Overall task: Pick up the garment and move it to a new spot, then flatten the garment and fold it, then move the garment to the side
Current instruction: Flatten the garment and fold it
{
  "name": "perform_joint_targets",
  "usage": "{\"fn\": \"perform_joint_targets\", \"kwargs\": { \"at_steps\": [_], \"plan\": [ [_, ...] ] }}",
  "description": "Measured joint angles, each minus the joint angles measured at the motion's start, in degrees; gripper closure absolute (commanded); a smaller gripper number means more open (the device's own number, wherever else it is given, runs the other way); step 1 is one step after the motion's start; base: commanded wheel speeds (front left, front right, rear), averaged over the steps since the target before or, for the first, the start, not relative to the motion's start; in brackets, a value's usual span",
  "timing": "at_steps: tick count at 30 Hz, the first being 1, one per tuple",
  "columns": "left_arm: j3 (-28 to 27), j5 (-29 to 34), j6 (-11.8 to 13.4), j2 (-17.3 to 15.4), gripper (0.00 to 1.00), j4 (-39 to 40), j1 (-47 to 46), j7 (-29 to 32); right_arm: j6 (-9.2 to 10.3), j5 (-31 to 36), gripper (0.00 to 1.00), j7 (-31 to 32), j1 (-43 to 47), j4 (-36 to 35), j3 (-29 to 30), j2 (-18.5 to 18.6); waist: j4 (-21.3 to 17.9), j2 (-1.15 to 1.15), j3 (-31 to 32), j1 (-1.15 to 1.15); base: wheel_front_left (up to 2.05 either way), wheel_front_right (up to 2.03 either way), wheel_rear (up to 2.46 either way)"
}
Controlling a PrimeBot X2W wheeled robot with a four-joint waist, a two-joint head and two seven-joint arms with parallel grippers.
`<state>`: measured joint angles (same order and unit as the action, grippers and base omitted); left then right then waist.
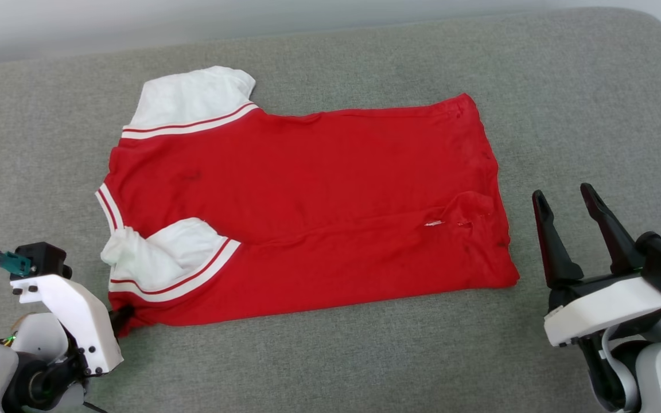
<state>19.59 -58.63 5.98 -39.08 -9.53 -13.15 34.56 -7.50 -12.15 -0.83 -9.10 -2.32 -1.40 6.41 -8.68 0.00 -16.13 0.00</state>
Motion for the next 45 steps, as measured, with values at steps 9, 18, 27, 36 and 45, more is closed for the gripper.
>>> {"fn": "perform_joint_targets", "kwargs": {
  "at_steps": [9,18,27,36,45],
  "plan": [
    [0.4,3.4,-0.9,0.4,1.0,2.9,0.0,-5.4,0.0,-5.5,0.0,16.8,1.0,4.5,1.9,3.8,2.1,0.0,2.5,0.0,0.0,0.0,0.0],
    [0.8,6.3,0.2,0.2,1.0,9.7,-0.7,-7.4,0.0,-11.4,0.0,34.7,-1.4,9.4,-1.3,7.3,4.8,0.0,1.4,0.0,0.0,0.0,0.0],
    [1.4,6.9,0.8,1.8,1.0,10.6,-1.8,-8.1,0.0,-14.3,0.0,39.2,-9.3,17.5,-4.9,8.2,6.6,0.0,-1.7,-0.01,0.0,0.0,0.0],
    [1.2,7.1,1.7,3.2,1.0,9.3,-1.7,-10.9,0.01,-15.9,1.0,40.7,-11.5,20.1,-6.7,8.9,7.0,0.0,-0.2,-0.01,0.0,0.0,0.0],
    [1.0,7.5,4.3,4.4,1.0,10.3,2.7,-13.2,0.0,-17.2,1.0,41.3,-8.3,15.9,-8.8,10.4,6.8,0.0,4.9,0.0,0.0,0.0,0.0]
  ]
}}
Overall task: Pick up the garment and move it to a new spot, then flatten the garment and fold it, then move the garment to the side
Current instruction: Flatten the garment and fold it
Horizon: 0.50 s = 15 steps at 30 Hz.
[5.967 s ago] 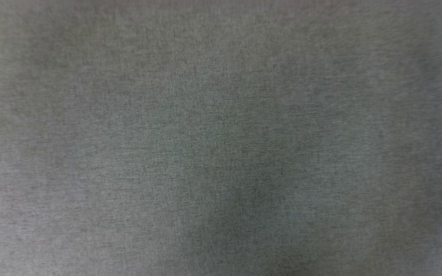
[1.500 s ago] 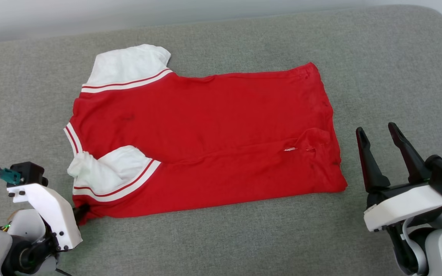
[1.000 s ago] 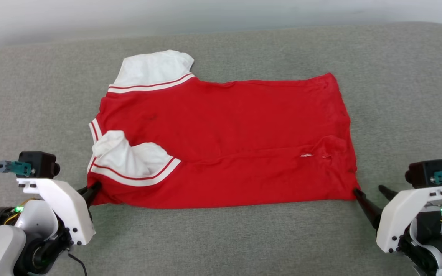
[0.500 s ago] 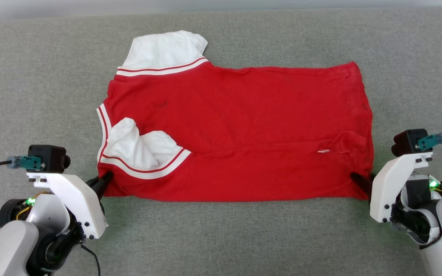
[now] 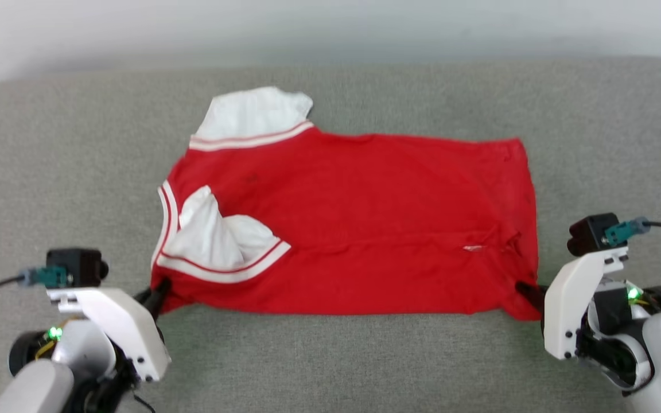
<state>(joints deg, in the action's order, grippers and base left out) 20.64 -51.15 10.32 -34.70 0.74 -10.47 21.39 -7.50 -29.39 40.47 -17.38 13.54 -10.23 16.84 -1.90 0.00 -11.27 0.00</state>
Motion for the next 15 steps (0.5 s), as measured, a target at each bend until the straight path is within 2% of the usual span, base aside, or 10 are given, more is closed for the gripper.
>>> {"fn": "perform_joint_targets", "kwargs": {
  "at_steps": [7,12,13,14,15],
  "plan": [
    [-0.1,-1.3,3.0,0.0,1.0,2.5,8.6,-0.4,0.0,-0.4,1.0,2.5,7.3,-4.3,1.5,1.1,-0.1,0.0,5.8,0.0,0.0,0.0,0.0],
    [1.1,-3.1,2.8,0.4,1.0,1.7,11.7,1.2,0.0,0.0,1.0,3.5,11.2,-4.6,3.3,1.0,-0.1,0.0,7.4,0.0,0.0,0.0,0.0],
    [1.3,-3.2,2.6,0.7,1.0,1.2,11.7,1.2,0.0,0.2,0.63,3.3,11.6,-4.4,3.4,0.9,-0.2,0.0,7.4,0.0,0.0,0.0,0.0],
    [1.3,-3.8,2.2,1.3,0.84,0.6,11.7,1.1,0.0,0.2,0.0,2.7,12.0,-4.1,3.3,0.7,-0.2,0.0,7.4,0.0,0.0,0.0,0.0],
    [1.9,-3.6,1.3,2.1,0.0,-1.1,11.3,0.5,0.0,0.4,0.0,0.0,12.1,-4.1,3.0,0.3,-0.2,0.0,7.3,0.0,0.0,0.0,0.0]
  ]
}}
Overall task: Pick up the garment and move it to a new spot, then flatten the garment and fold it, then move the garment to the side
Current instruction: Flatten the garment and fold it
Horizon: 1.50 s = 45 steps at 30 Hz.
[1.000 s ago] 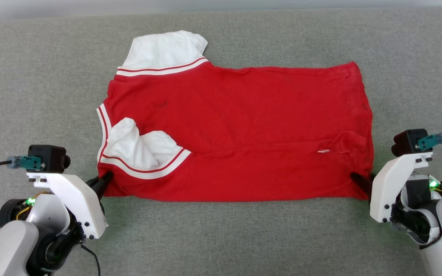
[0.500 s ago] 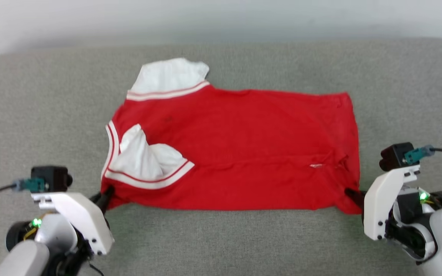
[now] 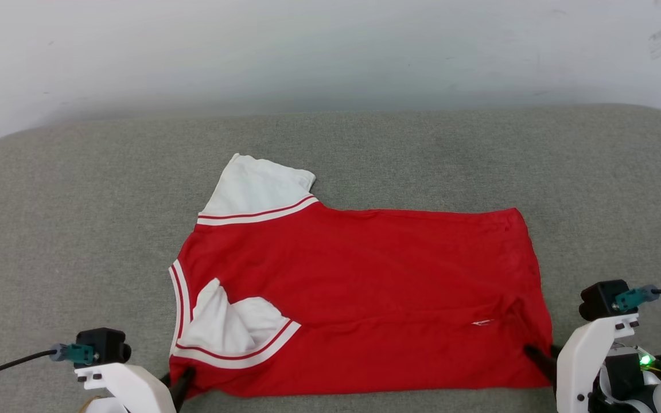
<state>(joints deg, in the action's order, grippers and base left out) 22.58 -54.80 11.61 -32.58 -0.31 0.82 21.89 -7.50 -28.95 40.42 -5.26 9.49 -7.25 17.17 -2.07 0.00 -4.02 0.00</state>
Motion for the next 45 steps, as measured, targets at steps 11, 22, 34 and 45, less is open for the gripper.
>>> {"fn": "perform_joint_targets", "kwargs": {
  "at_steps": [11,22,34,45],
  "plan": [
    [-3.3,5.4,-0.5,1.0,0.0,-3.1,-6.7,-11.7,0.0,8.7,0.0,-24.4,-1.0,-3.8,1.7,-1.8,-2.4,0.0,-0.3,0.0,0.0,0.0,0.0],
    [-6.2,10.8,-1.3,-0.6,0.0,-4.5,-26.0,-16.2,0.0,14.9,0.0,-37.1,-8.4,-11.6,5.0,-9.3,-5.7,0.0,-9.3,0.0,0.0,0.0,0.0],
    [-4.8,7.0,-10.1,-7.6,0.0,-11.3,-46.8,1.2,0.0,16.5,0.0,-40.5,-13.1,-15.2,4.6,-12.2,-9.8,0.0,-22.3,-0.01,0.0,0.0,0.0],
    [-0.8,2.3,-11.3,-15.5,0.0,-18.6,-56.4,28.3,0.0,14.4,0.0,-43.7,-14.4,-13.9,2.4,-13.8,-16.7,0.0,-30.3,0.0,0.0,0.0,0.0]
  ]
}}
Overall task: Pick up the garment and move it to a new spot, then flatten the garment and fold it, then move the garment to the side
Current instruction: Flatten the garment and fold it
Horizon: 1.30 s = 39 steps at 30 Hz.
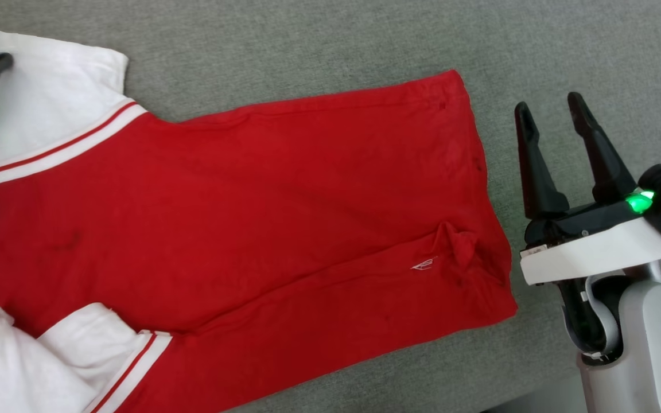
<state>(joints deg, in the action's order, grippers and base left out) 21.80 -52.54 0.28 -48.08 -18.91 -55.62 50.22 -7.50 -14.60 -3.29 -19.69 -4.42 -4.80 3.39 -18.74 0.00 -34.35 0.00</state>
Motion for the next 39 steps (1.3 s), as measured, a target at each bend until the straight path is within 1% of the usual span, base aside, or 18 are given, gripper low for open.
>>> {"fn": "perform_joint_targets", "kwargs": {
  "at_steps": [1,2,3,4,5,6,12,16,19,20,21,22,28,33,34,35,36,39],
  "plan": [
    [0.0,0.0,0.0,0.0,0.0,0.0,0.0,0.0,0.0,0.0,0.0,0.0,0.0,0.0,0.0,0.0,0.0,0.0,0.0,0.0,0.0,0.0,0.0],
    [-0.2,-0.7,0.8,0.1,0.0,-0.8,-0.2,1.1,0.0,-0.2,0.0,0.0,0.0,0.7,-0.1,-0.1,-0.7,0.0,-0.6,0.0,0.0,0.0,0.0],
    [-0.3,-1.1,1.1,0.2,0.31,-1.0,-0.5,1.6,0.0,-0.4,0.0,0.0,0.0,0.9,-0.1,-0.1,-1.0,0.0,-0.7,0.0,0.0,0.0,0.0],
    [-0.7,-1.7,1.5,0.4,0.79,-1.3,-0.6,1.6,0.0,-0.6,0.0,0.1,0.0,1.1,-0.2,-0.1,-1.2,0.0,-0.9,0.0,0.0,0.0,0.0],
    [-0.7,-1.7,1.5,0.4,1.0,-1.3,-0.6,1.6,0.0,-0.6,0.0,0.1,0.0,1.1,-0.2,-0.1,-1.2,0.0,-0.9,0.0,0.0,0.0,0.0],
    [-1.1,-2.3,2.2,0.7,1.0,-1.9,-0.7,1.7,0.0,-1.1,0.0,0.4,-0.2,1.6,-0.3,-0.1,-1.4,0.0,-0.9,0.0,0.0,0.0,0.0],
    [-0.6,-2.0,2.4,2.6,1.0,-3.1,-0.3,-0.5,0.0,-5.3,0.0,5.3,-2.6,4.9,-0.3,1.1,-0.7,0.0,0.7,0.0,0.0,0.0,0.0],
    [-0.1,-1.2,2.2,4.7,1.0,-3.4,-0.2,-3.2,0.0,-9.7,0.0,13.9,-6.0,10.5,-0.3,3.7,0.6,0.0,2.0,0.0,0.0,0.0,0.0],
    [0.4,-1.1,1.2,6.2,1.0,-2.9,-0.8,-4.5,0.0,-12.2,0.0,20.2,-9.1,14.5,-0.5,5.6,2.2,0.0,2.8,0.0,0.0,0.0,0.0],
    [0.4,-1.1,1.2,6.2,1.0,-2.9,-0.8,-4.5,0.0,-12.2,0.0,20.2,-9.1,14.5,-0.5,5.6,2.2,0.0,2.8,0.0,0.0,0.0,0.0],
    [0.5,-1.0,1.1,6.5,1.0,-2.7,-1.2,-4.8,0.0,-13.0,0.0,22.0,-10.2,15.6,-0.5,6.1,2.8,0.0,3.1,0.0,0.0,0.0,0.0],
    [1.0,-0.9,0.5,7.2,1.0,-2.0,-2.0,-5.0,0.0,-13.9,0.0,25.7,-12.3,17.9,-1.0,7.1,4.0,0.0,3.5,0.0,0.0,0.0,0.0],
    [2.3,-0.2,-0.8,8.7,1.0,-0.2,-3.1,-5.5,0.0,-16.0,0.0,33.3,-19.3,23.6,-3.6,9.3,7.5,0.0,3.6,0.0,0.0,0.0,0.0],
    [2.9,-0.1,-1.4,9.3,1.0,0.1,-3.2,-6.4,0.01,-16.8,0.0,39.5,-23.7,27.8,-6.6,10.9,9.4,0.0,3.1,0.0,0.0,0.0,0.0],
    [3.0,-0.1,-1.7,9.4,1.0,0.1,-3.2,-6.6,0.0,-17.0,0.52,41.1,-24.4,28.6,-7.0,11.2,9.7,0.0,3.0,0.0,0.0,0.0,0.0],
    [3.1,0.0,-1.8,9.4,1.0,0.1,-3.1,-6.9,0.0,-17.0,0.79,42.5,-25.1,29.2,-7.3,11.5,9.9,0.0,3.0,0.0,0.0,0.0,0.0],
    [3.2,0.0,-1.8,9.4,1.0,0.0,-3.0,-7.1,0.01,-17.0,1.0,43.8,-25.6,29.7,-7.5,11.7,10.1,0.0,3.1,0.01,0.0,0.0,0.0],
    [3.1,0.1,-2.1,9.4,1.0,-0.4,-2.1,-8.5,0.0,-17.1,1.0,45.5,-26.4,30.5,-8.5,11.9,10.6,0.0,3.7,0.0,0.0,0.0,0.0]
  ]
}}
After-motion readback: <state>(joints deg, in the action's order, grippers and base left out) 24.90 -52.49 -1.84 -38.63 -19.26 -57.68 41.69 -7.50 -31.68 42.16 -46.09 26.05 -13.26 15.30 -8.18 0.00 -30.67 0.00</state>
